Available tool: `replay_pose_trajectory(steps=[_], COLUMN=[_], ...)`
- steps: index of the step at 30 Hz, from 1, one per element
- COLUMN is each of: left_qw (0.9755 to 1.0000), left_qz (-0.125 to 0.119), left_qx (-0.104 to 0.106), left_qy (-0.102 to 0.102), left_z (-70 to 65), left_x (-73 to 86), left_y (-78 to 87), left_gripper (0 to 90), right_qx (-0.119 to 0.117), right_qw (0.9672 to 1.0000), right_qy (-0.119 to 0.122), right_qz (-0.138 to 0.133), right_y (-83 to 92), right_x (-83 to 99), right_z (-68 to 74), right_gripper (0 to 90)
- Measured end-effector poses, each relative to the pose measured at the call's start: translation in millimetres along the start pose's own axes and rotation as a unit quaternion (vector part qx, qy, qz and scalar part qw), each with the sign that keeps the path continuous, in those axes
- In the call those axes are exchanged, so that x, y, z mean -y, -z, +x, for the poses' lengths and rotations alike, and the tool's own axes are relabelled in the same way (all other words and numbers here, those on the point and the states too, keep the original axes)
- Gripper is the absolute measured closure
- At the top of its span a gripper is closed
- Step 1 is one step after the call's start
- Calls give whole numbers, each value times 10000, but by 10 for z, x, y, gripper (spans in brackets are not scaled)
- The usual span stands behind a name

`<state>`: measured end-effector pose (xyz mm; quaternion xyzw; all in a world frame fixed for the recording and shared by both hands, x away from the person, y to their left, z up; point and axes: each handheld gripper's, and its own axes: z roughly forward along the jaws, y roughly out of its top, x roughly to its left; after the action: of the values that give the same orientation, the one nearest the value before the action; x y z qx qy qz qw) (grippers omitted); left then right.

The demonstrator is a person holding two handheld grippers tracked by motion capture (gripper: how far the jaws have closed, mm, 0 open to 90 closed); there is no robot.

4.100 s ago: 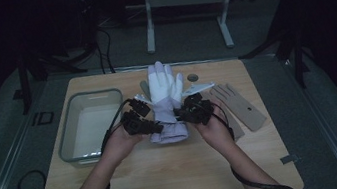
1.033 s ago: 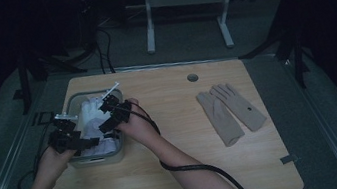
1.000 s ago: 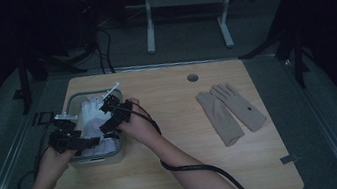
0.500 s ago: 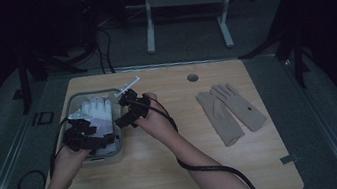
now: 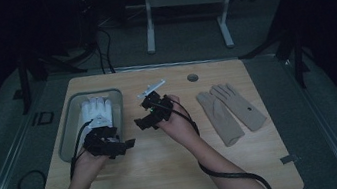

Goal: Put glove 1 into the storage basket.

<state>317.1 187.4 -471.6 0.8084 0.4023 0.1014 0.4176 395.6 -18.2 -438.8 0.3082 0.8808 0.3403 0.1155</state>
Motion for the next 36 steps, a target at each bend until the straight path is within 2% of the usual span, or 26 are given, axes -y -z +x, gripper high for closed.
replay_pose_trajectory(steps=[4,6,8,12,18,23,26,29,34,36], left_qw=[9998,9996,9997,9996,9980,9976,9960,9950,9948,9939], left_qz=[-72,-46,-47,100,341,326,438,502,518,588], left_qx=[141,233,194,275,483,498,691,743,597,655], left_qy=[-138,-118,-116,-34,-211,-354,-372,-443,-637,-659], left_z=[-129,-179,-228,-304,-409,-484,-524,-578,-657,-672], left_x=[-9,-13,-8,12,67,115,149,198,282,314], left_y=[-61,-106,-143,-226,-360,-436,-506,-581,-683,-722], left_gripper=[123,109,107,100,24,24,25,24,25,34], right_qx=[-61,-14,-23,36,74,53,47,-13,7,1], right_qw=[9998,9999,9999,10000,9999,10000,10000,10000,10000,10000], right_qy=[-129,-143,-169,-80,29,74,45,-6,28,-23], right_qz=[100,61,26,9,65,-13,-26,81,-58,-58], right_y=[84,123,158,202,238,265,263,251,271,284], right_x=[123,195,270,436,689,884,992,1093,1277,1329], right_z=[-81,-119,-151,-195,-301,-375,-402,-418,-455,-468], right_gripper=[161,161,160,151,137,134,137,136,130,129])
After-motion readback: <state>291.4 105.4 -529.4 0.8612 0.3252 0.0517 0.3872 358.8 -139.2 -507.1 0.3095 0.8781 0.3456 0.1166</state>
